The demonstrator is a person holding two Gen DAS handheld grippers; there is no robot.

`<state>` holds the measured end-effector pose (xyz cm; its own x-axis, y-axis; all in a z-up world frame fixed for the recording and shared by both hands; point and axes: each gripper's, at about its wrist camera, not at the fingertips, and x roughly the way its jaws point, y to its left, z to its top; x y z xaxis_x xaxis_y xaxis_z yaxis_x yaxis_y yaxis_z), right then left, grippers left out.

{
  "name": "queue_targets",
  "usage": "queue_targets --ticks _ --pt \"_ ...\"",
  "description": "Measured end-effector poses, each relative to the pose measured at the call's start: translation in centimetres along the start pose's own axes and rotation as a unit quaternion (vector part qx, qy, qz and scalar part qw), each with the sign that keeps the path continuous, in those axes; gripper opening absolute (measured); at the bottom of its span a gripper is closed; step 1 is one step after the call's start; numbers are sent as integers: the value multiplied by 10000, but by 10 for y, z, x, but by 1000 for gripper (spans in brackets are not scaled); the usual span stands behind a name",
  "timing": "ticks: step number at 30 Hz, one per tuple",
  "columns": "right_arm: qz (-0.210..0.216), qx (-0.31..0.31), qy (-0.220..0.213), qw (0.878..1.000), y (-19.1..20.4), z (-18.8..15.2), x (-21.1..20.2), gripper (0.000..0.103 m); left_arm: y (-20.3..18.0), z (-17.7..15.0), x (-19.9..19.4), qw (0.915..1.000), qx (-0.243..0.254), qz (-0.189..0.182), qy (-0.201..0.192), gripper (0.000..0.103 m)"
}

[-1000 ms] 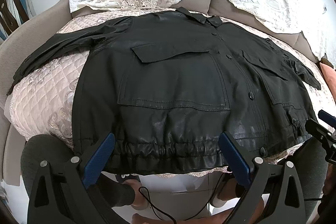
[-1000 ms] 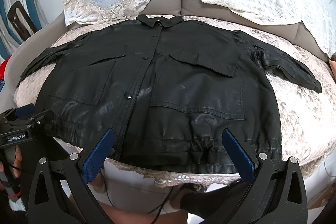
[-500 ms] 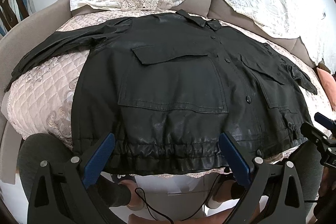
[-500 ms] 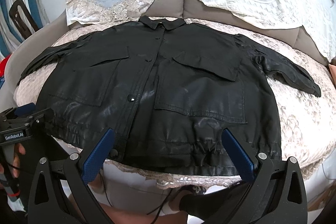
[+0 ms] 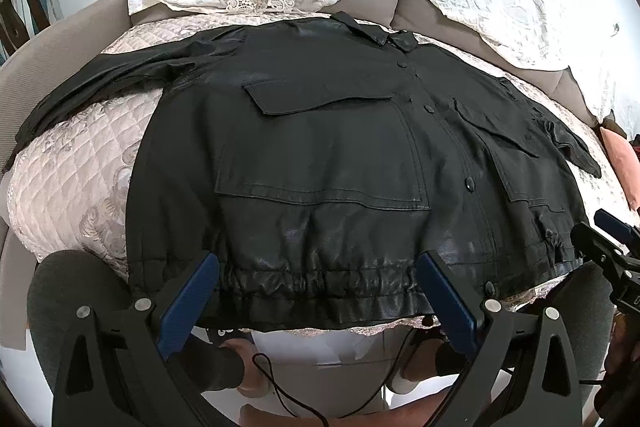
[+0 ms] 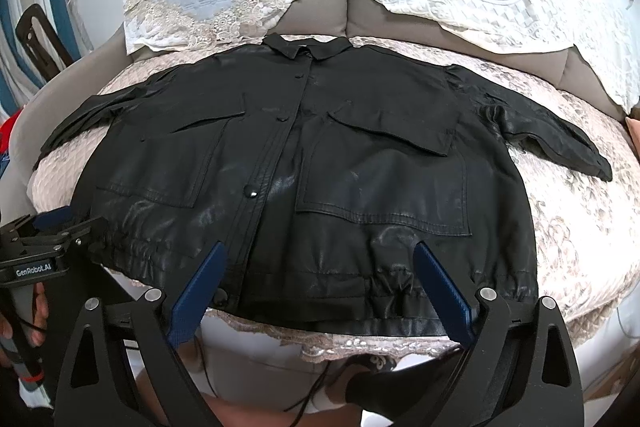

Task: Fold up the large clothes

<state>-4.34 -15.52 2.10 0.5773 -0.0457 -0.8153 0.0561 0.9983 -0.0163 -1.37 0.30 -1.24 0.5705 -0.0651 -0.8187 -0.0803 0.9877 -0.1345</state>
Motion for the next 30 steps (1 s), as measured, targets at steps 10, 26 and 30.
queue_targets --ticks 10,26,30 --pt "3 148 102 9998 -6 -1 5 81 -6 -1 1 9999 94 46 43 100" --pt "-35 -64 102 9999 3 1 6 75 -5 1 1 9997 116 217 -9 100" --pt "9 -8 61 10000 3 3 6 75 -3 1 0 9996 109 249 -28 100"
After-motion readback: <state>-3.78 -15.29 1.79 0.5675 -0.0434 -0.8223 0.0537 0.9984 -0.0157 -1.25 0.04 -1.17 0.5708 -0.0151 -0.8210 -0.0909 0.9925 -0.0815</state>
